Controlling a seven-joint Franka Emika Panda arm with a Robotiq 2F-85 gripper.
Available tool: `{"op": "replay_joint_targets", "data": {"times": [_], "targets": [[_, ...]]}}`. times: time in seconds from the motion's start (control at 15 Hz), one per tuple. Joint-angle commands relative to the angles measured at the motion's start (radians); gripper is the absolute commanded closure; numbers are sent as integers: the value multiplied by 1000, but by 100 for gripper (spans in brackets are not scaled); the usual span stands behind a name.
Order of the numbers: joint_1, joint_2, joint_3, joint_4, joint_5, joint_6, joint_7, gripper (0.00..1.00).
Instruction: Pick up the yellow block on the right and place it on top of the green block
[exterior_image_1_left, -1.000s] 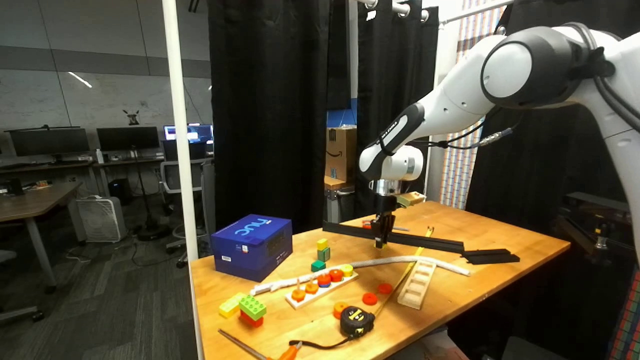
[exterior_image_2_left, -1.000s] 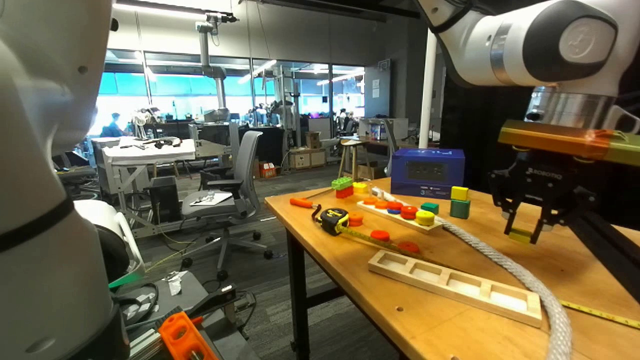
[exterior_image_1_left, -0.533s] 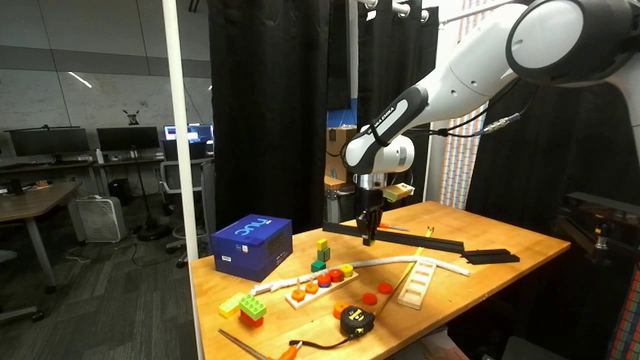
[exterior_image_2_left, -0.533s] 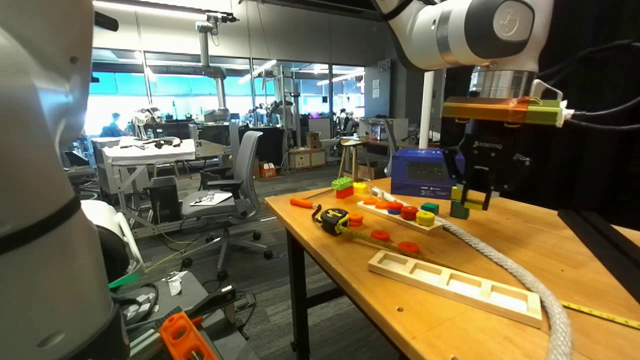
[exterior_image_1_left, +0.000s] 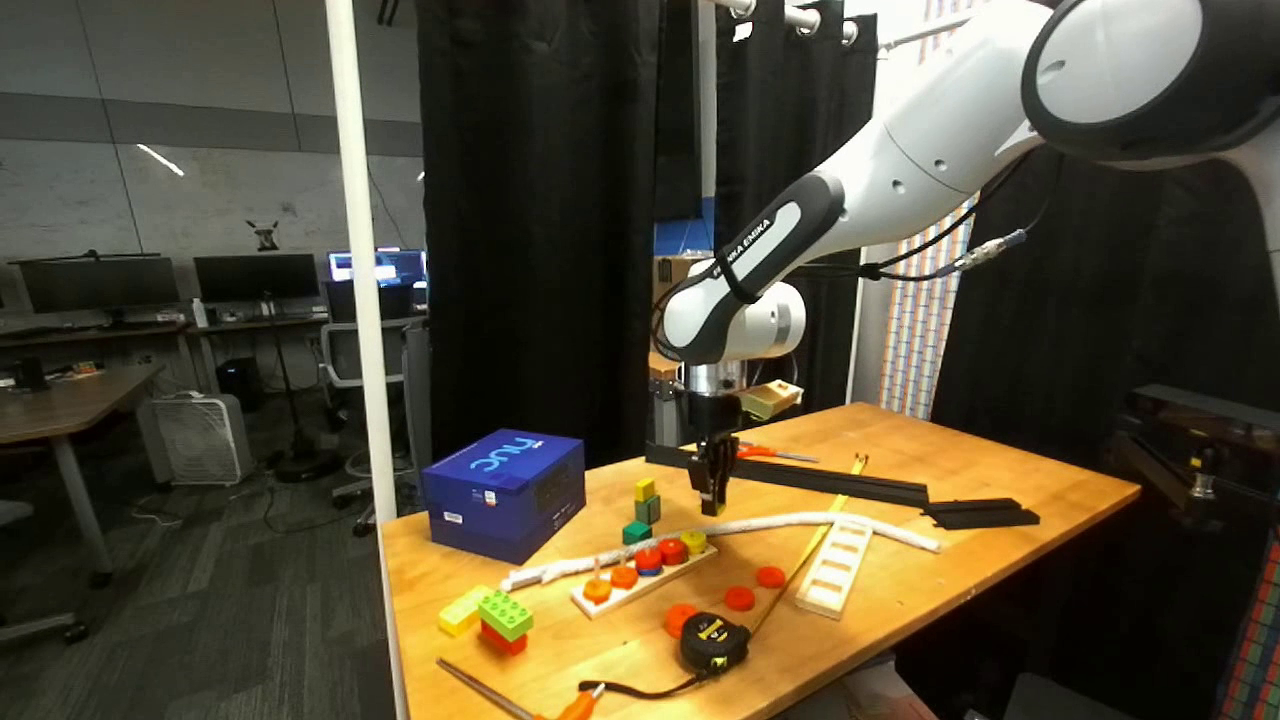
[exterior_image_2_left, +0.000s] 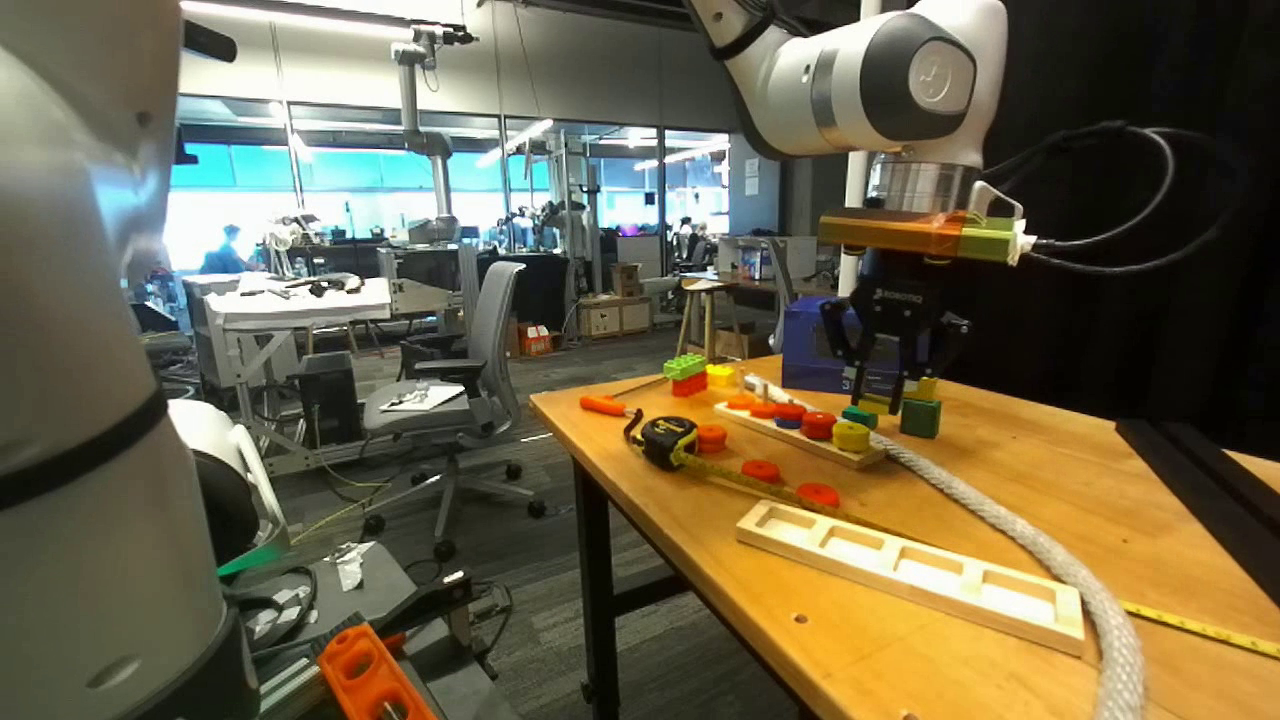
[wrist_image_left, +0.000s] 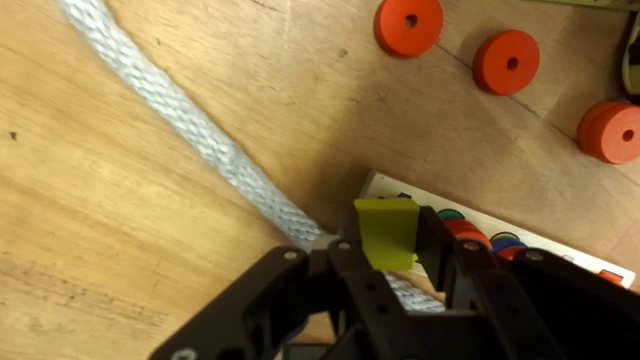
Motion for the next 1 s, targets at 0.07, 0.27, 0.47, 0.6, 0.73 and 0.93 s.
{"op": "replay_joint_targets", "data": {"times": [0.07, 0.27, 0.47, 0.6, 0.73, 0.93], "targets": [[36, 3, 24, 5, -30, -1, 38, 78], [56, 22, 34, 22, -40, -2, 47, 78], [66, 48, 40, 46, -61, -1, 45, 78], [68, 65, 44, 64, -66, -2, 37, 78], [69, 82, 48, 86, -72, -2, 35, 78], [72, 105, 53, 122, -79, -7, 35, 78]]}}
